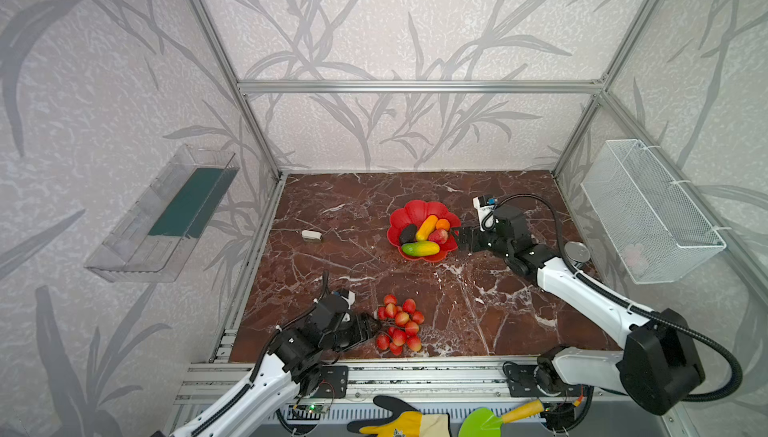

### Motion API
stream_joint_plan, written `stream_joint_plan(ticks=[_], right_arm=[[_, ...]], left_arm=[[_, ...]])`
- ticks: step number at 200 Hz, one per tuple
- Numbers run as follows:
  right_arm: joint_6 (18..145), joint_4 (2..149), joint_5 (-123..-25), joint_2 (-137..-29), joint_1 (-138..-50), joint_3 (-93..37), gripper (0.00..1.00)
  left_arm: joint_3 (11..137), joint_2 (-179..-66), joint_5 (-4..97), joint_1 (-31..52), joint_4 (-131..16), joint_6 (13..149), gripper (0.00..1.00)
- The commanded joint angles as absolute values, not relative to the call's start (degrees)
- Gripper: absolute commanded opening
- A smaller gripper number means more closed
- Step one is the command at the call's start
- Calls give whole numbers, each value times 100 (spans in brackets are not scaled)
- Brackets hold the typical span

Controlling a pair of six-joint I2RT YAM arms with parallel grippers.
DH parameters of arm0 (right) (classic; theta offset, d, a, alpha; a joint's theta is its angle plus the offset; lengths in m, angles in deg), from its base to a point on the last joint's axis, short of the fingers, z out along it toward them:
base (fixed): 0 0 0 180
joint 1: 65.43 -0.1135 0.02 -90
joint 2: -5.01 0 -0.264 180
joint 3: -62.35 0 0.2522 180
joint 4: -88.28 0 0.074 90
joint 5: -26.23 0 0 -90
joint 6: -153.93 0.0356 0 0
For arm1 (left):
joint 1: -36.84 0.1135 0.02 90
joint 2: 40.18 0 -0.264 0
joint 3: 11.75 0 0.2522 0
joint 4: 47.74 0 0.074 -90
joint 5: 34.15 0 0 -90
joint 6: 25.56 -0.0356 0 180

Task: Place and organize the fake fruits in the fruit bowl
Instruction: 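Grasp the lychee bunch by its stems with the left gripper while the right arm withdraws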

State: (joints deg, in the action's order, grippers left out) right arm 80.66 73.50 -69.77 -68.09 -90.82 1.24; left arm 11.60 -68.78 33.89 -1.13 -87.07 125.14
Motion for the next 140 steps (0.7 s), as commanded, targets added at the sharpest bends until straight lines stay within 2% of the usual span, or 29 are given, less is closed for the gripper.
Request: stream_joint_plan(ticks=[1, 82, 140], right_arm=[[8129, 7331, -6901, -6606, -9100, 259, 91], [8117, 7319, -6761, -6320, -9095, 586, 91], [8132, 7340, -6713, -6258, -9092, 763, 91]], left_arm=[[1107, -7242, 3505, -275, -7860, 12766, 65], [1199, -8483, 3729, -403, -6131, 12973, 43], [1376, -9063, 3638, -420, -5421, 13034, 22]])
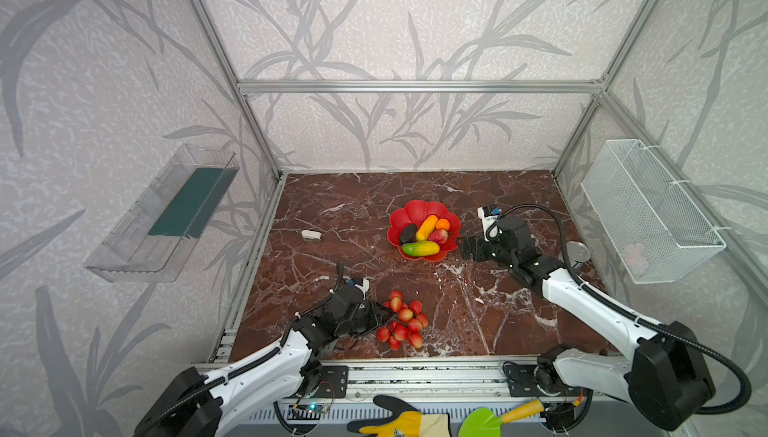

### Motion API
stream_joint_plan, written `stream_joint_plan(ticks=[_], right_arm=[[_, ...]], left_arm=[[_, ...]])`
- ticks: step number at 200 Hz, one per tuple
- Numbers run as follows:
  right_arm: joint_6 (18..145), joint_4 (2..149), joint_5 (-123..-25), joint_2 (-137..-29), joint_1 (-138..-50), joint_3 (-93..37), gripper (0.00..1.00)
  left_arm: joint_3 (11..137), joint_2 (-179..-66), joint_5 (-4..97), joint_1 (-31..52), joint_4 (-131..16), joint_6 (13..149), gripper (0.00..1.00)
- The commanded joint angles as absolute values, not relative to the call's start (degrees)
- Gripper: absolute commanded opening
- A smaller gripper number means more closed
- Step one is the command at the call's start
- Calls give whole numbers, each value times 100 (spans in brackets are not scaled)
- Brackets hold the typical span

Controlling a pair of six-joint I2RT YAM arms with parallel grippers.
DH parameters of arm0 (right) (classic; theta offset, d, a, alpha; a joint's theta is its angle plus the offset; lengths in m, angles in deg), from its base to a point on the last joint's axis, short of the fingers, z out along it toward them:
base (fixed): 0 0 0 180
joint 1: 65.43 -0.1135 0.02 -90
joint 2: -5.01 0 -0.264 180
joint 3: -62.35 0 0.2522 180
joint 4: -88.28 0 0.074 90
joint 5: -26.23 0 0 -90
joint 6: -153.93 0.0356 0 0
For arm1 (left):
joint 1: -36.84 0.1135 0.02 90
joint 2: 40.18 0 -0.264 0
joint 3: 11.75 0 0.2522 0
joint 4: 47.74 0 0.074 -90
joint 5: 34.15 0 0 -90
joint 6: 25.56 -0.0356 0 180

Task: Place and organize the fake fruits in the fruit bowl
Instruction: 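Grasp the lychee bunch by its stems with the left gripper while the right arm withdraws, then lift the lychee bunch and lay it in the red bowl with the left gripper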

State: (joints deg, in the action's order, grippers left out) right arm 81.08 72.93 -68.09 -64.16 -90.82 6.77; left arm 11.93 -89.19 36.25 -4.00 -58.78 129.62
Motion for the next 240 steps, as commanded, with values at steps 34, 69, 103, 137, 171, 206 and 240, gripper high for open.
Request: stream_joint_plan(ticks=[34, 69, 103, 137, 171, 206, 240], right_arm=[[8142, 7383, -6677, -6190, -9088, 863, 92], [8153, 7387, -6676, -6161, -9092, 917, 92], [8174, 7363, -6685, -6120, -9091, 958, 92], [8184, 7299, -6663, -5937, -9092, 1017, 95], [8178, 7248, -6613, -5569, -9066, 1153, 99], [8179, 7135, -6595, -5134, -8998, 1307, 99], [8148, 6799, -6514, -4694, -8953, 1351, 99]], left_arm=[[1451, -9270, 3699, -423, -5025, 13105, 12], [1724, -9523, 3713, -420, -4704, 13039, 3], [2084, -9819, 3559, -425, -4292, 12929, 0], [2879, -10059, 3183, -403, -4542, 12411, 0], [3847, -10422, 2734, -211, -4735, 11837, 0], [4852, -11366, 2047, 238, -4413, 11481, 0], [5693, -12726, 1335, 771, -3719, 11326, 0]])
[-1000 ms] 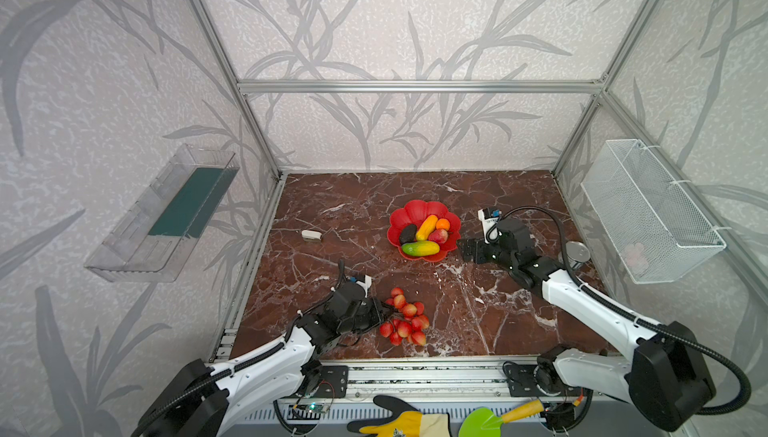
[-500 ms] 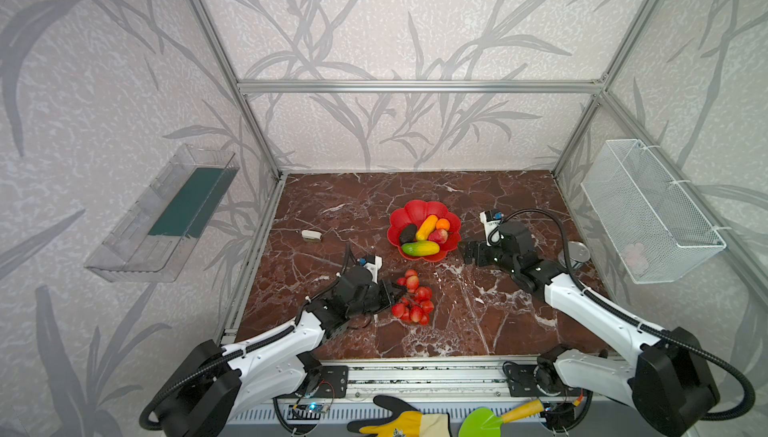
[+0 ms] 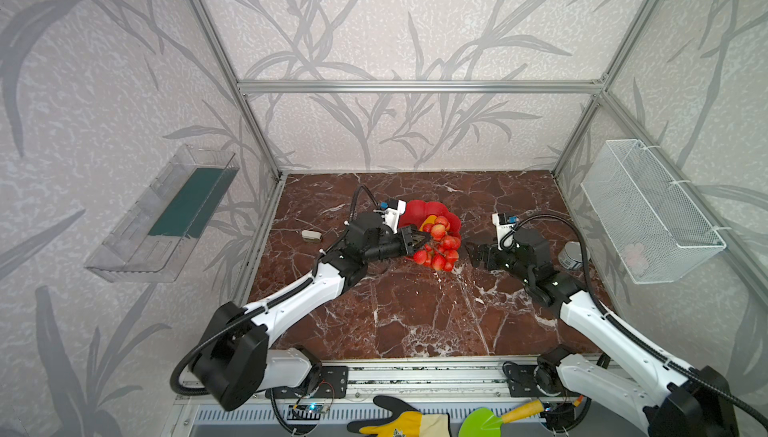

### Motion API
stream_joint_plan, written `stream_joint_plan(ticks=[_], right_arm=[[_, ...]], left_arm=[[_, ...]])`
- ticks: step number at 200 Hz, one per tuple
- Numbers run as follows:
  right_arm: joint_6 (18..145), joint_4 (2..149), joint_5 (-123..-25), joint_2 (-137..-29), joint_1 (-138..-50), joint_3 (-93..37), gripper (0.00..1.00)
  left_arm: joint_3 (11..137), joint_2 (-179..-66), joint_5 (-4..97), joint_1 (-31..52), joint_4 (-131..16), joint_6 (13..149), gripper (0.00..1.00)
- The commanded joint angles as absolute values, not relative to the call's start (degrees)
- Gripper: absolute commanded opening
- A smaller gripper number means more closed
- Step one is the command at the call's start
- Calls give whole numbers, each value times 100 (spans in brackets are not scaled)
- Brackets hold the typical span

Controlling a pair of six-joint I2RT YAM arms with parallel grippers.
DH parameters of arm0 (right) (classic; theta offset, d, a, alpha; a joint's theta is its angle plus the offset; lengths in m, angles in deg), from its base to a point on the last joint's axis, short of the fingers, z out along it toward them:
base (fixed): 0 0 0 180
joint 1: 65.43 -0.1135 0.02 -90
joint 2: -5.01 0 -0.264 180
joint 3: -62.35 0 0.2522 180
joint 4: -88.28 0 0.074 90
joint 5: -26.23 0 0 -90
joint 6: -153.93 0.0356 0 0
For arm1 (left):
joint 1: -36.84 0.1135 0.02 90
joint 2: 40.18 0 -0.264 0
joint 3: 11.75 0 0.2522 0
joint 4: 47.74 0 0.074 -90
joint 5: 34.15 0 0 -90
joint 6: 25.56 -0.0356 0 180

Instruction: Place and organize the fake fruits in the fruit bowl

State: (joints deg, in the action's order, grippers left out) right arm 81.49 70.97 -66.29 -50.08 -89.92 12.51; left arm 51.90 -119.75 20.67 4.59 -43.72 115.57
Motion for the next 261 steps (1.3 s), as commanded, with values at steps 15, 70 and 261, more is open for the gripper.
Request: stream_joint_plan(ticks=[15, 70, 261], right_arm=[[8128, 6646, -6478, -4519, -8943, 1378, 99], [8033, 6178, -6356, -4088, -8914, 1440, 99], [7366, 6718, -5517, -4109, -8671, 1773, 99]], left_arm=[[6015, -13388, 1020, 953, -3166, 11428, 0], [6707, -15429, 546, 1549, -1176, 12781, 0], [5260, -11273, 4534, 2076, -5539, 8373, 99]])
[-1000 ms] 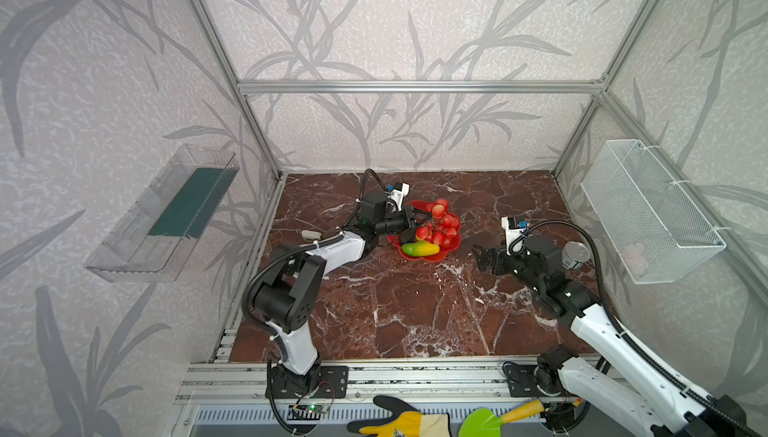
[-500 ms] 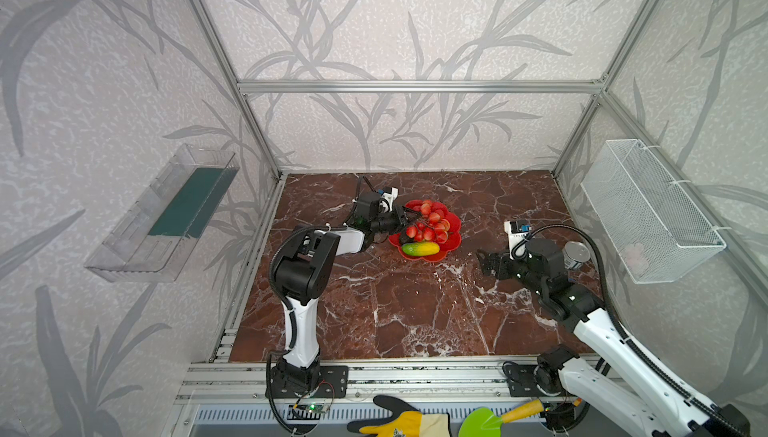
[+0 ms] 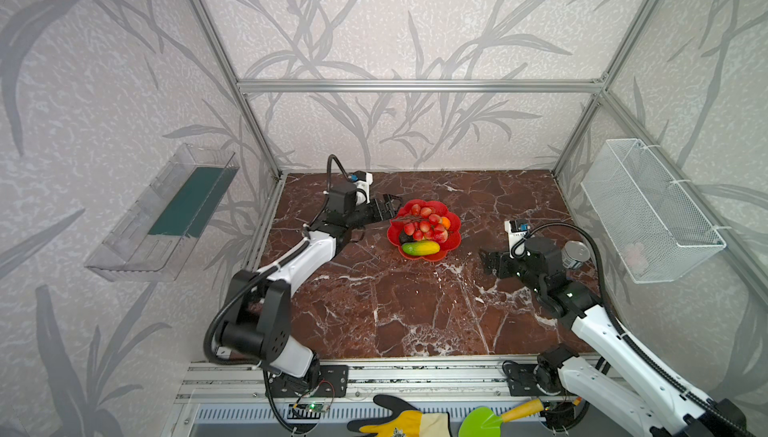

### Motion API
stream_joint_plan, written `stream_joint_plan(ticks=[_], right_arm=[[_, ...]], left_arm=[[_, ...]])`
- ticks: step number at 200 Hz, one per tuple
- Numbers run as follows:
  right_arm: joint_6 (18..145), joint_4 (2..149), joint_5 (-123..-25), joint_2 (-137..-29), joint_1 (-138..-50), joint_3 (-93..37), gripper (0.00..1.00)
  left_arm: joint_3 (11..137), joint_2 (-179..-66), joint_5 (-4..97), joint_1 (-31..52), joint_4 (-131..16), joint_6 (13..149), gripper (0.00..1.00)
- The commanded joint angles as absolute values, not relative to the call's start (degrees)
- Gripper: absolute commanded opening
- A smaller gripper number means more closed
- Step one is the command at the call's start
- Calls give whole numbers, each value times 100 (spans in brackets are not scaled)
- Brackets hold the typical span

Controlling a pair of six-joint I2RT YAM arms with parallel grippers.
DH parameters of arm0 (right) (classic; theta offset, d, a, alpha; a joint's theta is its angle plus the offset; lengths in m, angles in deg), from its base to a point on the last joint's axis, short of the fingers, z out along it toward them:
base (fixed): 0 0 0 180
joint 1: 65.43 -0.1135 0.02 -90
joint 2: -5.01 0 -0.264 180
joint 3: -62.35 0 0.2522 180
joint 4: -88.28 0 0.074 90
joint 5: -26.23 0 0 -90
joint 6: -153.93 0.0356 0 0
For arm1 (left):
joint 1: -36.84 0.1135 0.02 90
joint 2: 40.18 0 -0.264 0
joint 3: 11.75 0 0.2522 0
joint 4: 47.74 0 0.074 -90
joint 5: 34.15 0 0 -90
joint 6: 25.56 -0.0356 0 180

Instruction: Place and organize the fake fruits in the fruit bowl

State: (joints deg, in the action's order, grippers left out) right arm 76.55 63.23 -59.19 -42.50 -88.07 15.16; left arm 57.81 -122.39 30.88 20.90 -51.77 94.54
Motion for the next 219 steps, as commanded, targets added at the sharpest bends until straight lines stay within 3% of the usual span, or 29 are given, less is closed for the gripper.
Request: stream_joint_plan(ticks=[1, 42, 68, 96, 127, 146, 172, 189, 208, 219], right_arm=[[7363, 6729, -5503, -4111, -8662, 1787, 99], [6941, 8130, -5026, -4458, -8156, 2332, 99], [6187, 9960, -4695, -5389, -7971, 2740, 99], [5996, 11256, -4677, -6773, -7818, 2746, 99], [5578, 13621, -4885, -8023, -7754, 3196, 99], [5550, 14252, -5289, -8817, -7637, 3141, 99], [5698, 13278, -5392, -8470, -7569, 2926, 99], [5623, 13876, -5405, -8738, -7553, 3010, 99], [5640, 13794, -5449, -8685, -7554, 3022, 99], [5649, 13764, -5417, -8673, -7554, 3007, 99]], left_arm=[[5209, -11218, 4585, 2076, -5537, 8331, 99], [2886, -9323, 6809, 2160, -4267, 7015, 100], [1681, -9115, 7587, 2488, -2947, 6799, 100], [1494, -9860, 7057, 3207, -2296, 6835, 100], [1548, -11571, 6161, 3952, -659, 7085, 100], [1939, -11717, 6276, 4071, -1336, 7066, 100], [1814, -13232, 6166, 4115, 734, 6960, 100], [2284, -12552, 6370, 4108, -1312, 7151, 100], [2066, -13041, 6278, 4056, -109, 6874, 99], [1926, -12872, 6234, 4059, -129, 6908, 99]])
